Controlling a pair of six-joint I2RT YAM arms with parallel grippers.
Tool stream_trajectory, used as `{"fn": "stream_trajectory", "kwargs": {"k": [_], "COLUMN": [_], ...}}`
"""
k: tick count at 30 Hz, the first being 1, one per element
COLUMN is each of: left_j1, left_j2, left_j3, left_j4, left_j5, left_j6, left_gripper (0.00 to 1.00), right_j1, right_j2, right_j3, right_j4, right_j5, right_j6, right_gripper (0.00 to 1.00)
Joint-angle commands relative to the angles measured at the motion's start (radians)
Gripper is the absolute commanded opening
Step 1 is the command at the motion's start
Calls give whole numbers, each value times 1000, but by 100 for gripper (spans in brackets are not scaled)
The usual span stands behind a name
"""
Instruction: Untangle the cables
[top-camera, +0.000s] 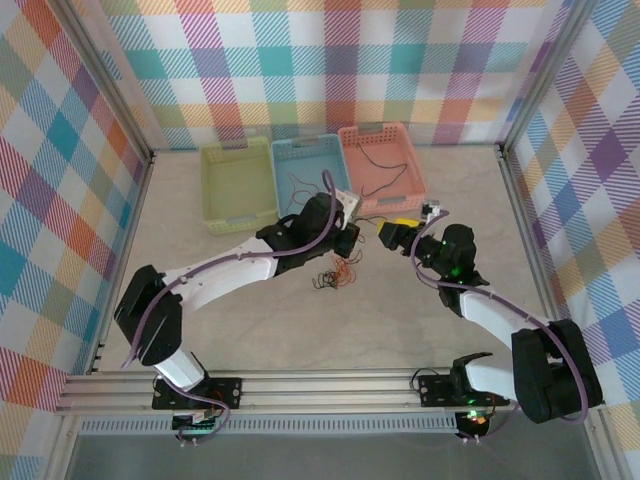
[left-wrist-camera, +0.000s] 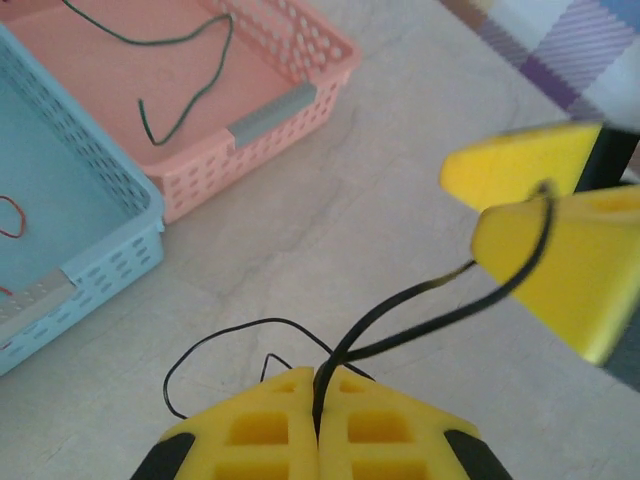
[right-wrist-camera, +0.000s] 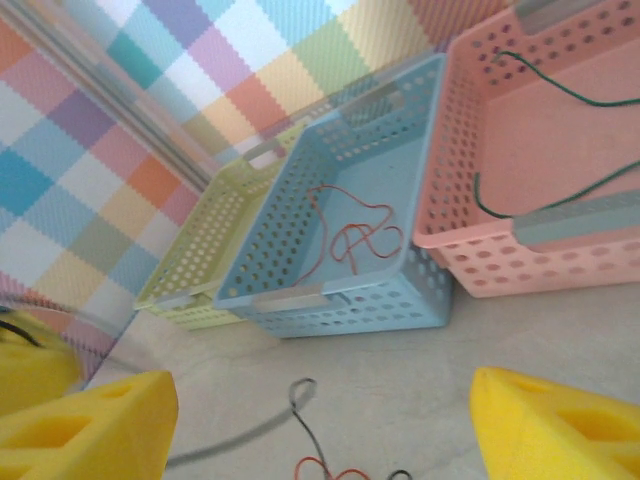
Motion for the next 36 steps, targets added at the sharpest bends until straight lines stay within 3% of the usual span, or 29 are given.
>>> {"fn": "stream_trajectory", "kwargs": {"k": [1, 13, 23, 26, 31, 36], "left_j1": [25, 152, 328, 386, 437, 437], "left_j2": [-69, -172, -154, -137, -88, -112], "left_j3": [55, 345, 496, 535, 622, 570], "left_j4": [-40, -270, -322, -319, -365, -334], "left_j5": [-1, -65, -119, -95, 55, 183], "left_j6": [-52, -77, -102, -132, -154, -188], "left_gripper": [0, 0, 0, 0, 0, 0], "right_j1": [4, 4, 6, 6, 6, 37], "right_j2": [13, 151, 187, 191, 215, 296], "right_j3": [-3, 54, 79, 83, 98, 129], "right_j4": [-12, -29, -37, -38, -31, 89], "right_j5": [53, 10, -27, -32, -66, -225], "right_j6": [-23, -21, -18, -18, -15, -6], "right_gripper": [77, 75, 75, 74, 73, 72]}}
